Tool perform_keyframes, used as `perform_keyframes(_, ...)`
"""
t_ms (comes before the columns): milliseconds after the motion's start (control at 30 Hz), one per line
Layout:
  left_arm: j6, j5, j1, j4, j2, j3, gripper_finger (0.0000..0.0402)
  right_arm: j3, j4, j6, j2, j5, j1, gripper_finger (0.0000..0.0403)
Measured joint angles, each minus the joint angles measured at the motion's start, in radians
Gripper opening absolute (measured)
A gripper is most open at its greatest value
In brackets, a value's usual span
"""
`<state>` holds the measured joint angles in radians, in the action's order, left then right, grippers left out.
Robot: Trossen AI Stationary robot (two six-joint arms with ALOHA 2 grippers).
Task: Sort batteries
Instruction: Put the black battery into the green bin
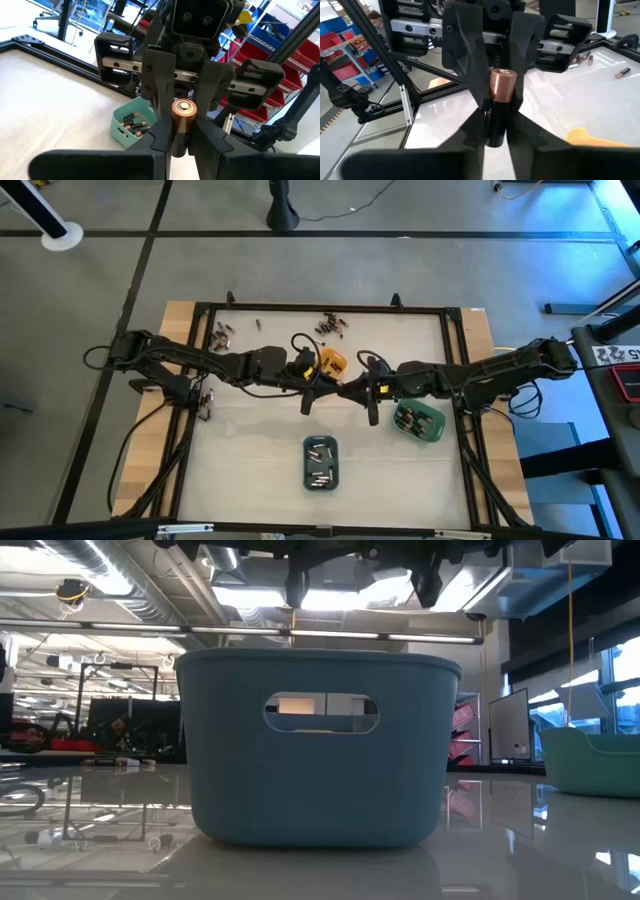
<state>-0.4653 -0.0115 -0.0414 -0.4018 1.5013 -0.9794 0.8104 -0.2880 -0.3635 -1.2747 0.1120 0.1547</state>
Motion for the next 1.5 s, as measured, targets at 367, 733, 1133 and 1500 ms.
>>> perform_keyframes(367, -0.044, 0.042, -0.001, 0.056, 0.0, -0.002, 0.008, -0.001, 0.017, 0.028, -0.002, 0.009, 0.0, 0.0041)
perform_keyframes(733, -0.08, 0.051, 0.022, 0.273, -0.005, 0.001, 0.0192, 0.0, 0.236, -0.022, 0.005, 0.062, 0.0, 0.0041)
perform_keyframes(1133, -0.185, 0.072, 0.028, 0.745, -0.006, 0.013, 0.0223, 0.033, 1.047, -0.283, 0.132, -0.053, 0.034, 0.0052)
perform_keyframes(1500, -0.216, 0.105, 0.021, 0.758, -0.006, 0.038, 0.0224, 0.002, 1.325, -0.565, 0.132, -0.061, 0.241, 0.0052)
